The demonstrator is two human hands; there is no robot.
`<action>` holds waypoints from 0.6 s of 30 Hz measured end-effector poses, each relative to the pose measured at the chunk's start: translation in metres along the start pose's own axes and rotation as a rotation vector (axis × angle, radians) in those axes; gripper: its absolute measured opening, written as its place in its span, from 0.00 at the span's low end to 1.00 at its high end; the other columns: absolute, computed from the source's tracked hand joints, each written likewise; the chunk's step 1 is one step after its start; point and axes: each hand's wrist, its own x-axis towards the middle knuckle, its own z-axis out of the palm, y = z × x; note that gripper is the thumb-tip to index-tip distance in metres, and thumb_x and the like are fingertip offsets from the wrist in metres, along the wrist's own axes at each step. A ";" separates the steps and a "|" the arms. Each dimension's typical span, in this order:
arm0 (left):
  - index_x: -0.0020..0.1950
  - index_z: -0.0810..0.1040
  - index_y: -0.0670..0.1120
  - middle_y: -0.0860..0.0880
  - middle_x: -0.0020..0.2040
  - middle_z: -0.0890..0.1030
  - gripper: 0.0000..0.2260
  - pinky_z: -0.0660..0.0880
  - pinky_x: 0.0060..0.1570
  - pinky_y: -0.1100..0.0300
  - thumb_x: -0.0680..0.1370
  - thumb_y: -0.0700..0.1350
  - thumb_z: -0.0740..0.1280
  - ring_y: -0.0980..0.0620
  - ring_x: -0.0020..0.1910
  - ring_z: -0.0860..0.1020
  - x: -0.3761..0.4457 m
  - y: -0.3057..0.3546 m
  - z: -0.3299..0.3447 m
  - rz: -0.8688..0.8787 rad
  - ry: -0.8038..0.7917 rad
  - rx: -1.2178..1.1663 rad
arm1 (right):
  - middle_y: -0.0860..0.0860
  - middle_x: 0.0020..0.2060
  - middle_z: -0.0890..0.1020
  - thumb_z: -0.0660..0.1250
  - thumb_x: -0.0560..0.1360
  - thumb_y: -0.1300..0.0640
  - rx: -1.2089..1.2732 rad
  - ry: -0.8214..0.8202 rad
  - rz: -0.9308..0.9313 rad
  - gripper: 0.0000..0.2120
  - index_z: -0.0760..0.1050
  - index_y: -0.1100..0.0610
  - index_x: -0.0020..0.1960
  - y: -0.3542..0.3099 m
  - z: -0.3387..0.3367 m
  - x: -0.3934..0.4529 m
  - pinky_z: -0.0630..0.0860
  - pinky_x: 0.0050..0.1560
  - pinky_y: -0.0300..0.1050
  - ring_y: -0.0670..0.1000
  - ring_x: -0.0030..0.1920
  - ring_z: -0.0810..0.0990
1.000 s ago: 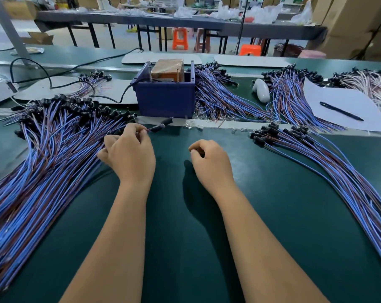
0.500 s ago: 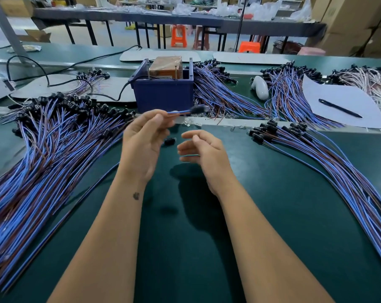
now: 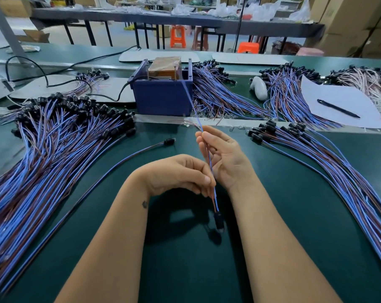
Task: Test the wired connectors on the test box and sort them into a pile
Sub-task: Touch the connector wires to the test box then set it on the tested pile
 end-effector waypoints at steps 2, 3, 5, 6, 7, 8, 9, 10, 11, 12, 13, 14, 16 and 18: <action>0.42 0.80 0.44 0.45 0.46 0.85 0.05 0.78 0.46 0.63 0.75 0.39 0.64 0.52 0.45 0.82 -0.002 -0.001 -0.004 -0.017 0.002 -0.052 | 0.57 0.37 0.85 0.67 0.73 0.71 -0.003 0.004 -0.035 0.06 0.79 0.63 0.45 0.001 -0.002 0.001 0.79 0.35 0.34 0.49 0.35 0.84; 0.42 0.79 0.44 0.45 0.47 0.85 0.05 0.79 0.45 0.62 0.76 0.39 0.65 0.51 0.46 0.83 -0.003 -0.001 -0.005 -0.016 0.055 -0.089 | 0.58 0.37 0.85 0.68 0.71 0.71 -0.005 -0.005 -0.050 0.06 0.79 0.62 0.44 0.001 -0.002 0.001 0.79 0.35 0.35 0.49 0.34 0.84; 0.45 0.77 0.45 0.46 0.48 0.85 0.05 0.80 0.41 0.61 0.80 0.40 0.64 0.50 0.48 0.83 -0.004 -0.001 -0.010 0.009 0.304 -0.106 | 0.58 0.36 0.85 0.70 0.67 0.70 -0.061 -0.031 -0.088 0.07 0.79 0.62 0.43 0.002 -0.002 0.001 0.80 0.36 0.36 0.50 0.33 0.84; 0.46 0.78 0.45 0.47 0.48 0.85 0.06 0.80 0.40 0.61 0.81 0.41 0.62 0.50 0.48 0.83 -0.003 -0.002 -0.013 0.029 0.459 -0.108 | 0.57 0.35 0.84 0.71 0.67 0.71 -0.131 -0.040 -0.115 0.07 0.79 0.62 0.42 0.004 -0.001 0.001 0.81 0.37 0.38 0.50 0.33 0.83; 0.48 0.78 0.46 0.46 0.48 0.85 0.08 0.80 0.40 0.61 0.82 0.43 0.60 0.50 0.49 0.83 -0.002 -0.002 -0.016 0.055 0.595 -0.129 | 0.56 0.34 0.84 0.71 0.68 0.72 -0.236 -0.039 -0.146 0.07 0.79 0.62 0.41 0.006 0.000 0.001 0.81 0.38 0.38 0.50 0.32 0.82; 0.51 0.79 0.46 0.46 0.49 0.85 0.09 0.80 0.41 0.60 0.83 0.44 0.59 0.50 0.49 0.83 0.000 -0.003 -0.019 0.087 0.693 -0.168 | 0.55 0.33 0.83 0.71 0.69 0.72 -0.369 -0.029 -0.176 0.08 0.79 0.61 0.40 0.009 0.002 0.000 0.80 0.39 0.38 0.49 0.32 0.81; 0.53 0.80 0.45 0.47 0.49 0.84 0.10 0.80 0.42 0.60 0.83 0.45 0.59 0.51 0.48 0.83 0.001 -0.004 -0.021 0.119 0.756 -0.208 | 0.53 0.32 0.83 0.71 0.70 0.73 -0.508 -0.023 -0.198 0.09 0.79 0.59 0.39 0.012 0.004 -0.001 0.79 0.39 0.38 0.48 0.32 0.80; 0.54 0.80 0.46 0.48 0.49 0.85 0.10 0.80 0.42 0.59 0.83 0.46 0.60 0.53 0.46 0.83 0.003 -0.006 -0.021 0.145 0.799 -0.228 | 0.51 0.31 0.82 0.71 0.71 0.73 -0.622 -0.028 -0.212 0.10 0.79 0.59 0.39 0.015 0.007 -0.003 0.78 0.39 0.38 0.46 0.32 0.79; 0.53 0.81 0.46 0.49 0.47 0.85 0.09 0.81 0.43 0.60 0.83 0.46 0.61 0.54 0.45 0.83 0.004 -0.007 -0.021 0.164 0.832 -0.225 | 0.49 0.32 0.82 0.71 0.71 0.73 -0.700 -0.041 -0.219 0.10 0.79 0.59 0.40 0.018 0.009 -0.004 0.78 0.39 0.37 0.44 0.32 0.79; 0.51 0.81 0.47 0.50 0.46 0.85 0.08 0.81 0.43 0.60 0.83 0.45 0.62 0.55 0.43 0.83 0.006 -0.009 -0.020 0.180 0.867 -0.213 | 0.48 0.33 0.83 0.71 0.71 0.73 -0.753 -0.054 -0.220 0.10 0.79 0.59 0.42 0.020 0.011 -0.005 0.78 0.39 0.38 0.43 0.32 0.79; 0.50 0.81 0.47 0.51 0.44 0.85 0.08 0.81 0.42 0.61 0.83 0.43 0.62 0.55 0.41 0.83 0.008 -0.010 -0.019 0.198 0.904 -0.201 | 0.50 0.35 0.83 0.71 0.71 0.73 -0.794 -0.056 -0.217 0.11 0.78 0.58 0.45 0.021 0.012 -0.005 0.79 0.41 0.41 0.44 0.33 0.80; 0.50 0.81 0.46 0.51 0.43 0.85 0.08 0.81 0.43 0.61 0.82 0.41 0.63 0.54 0.41 0.83 0.010 -0.011 -0.018 0.214 0.934 -0.192 | 0.53 0.36 0.84 0.71 0.71 0.72 -0.822 -0.047 -0.208 0.11 0.77 0.58 0.48 0.022 0.013 -0.005 0.80 0.43 0.44 0.47 0.35 0.80; 0.50 0.81 0.46 0.49 0.43 0.84 0.08 0.80 0.46 0.58 0.82 0.38 0.63 0.52 0.41 0.82 0.011 -0.012 -0.017 0.237 0.956 -0.184 | 0.59 0.39 0.85 0.71 0.73 0.69 -0.827 -0.013 -0.170 0.10 0.75 0.58 0.49 0.022 0.014 -0.006 0.80 0.42 0.46 0.53 0.36 0.81; 0.50 0.82 0.45 0.48 0.43 0.84 0.09 0.80 0.50 0.53 0.82 0.37 0.63 0.50 0.43 0.82 0.011 -0.013 -0.018 0.241 0.944 -0.178 | 0.62 0.40 0.85 0.70 0.74 0.68 -0.800 -0.003 -0.133 0.07 0.75 0.58 0.46 0.021 0.015 -0.005 0.80 0.38 0.43 0.55 0.36 0.81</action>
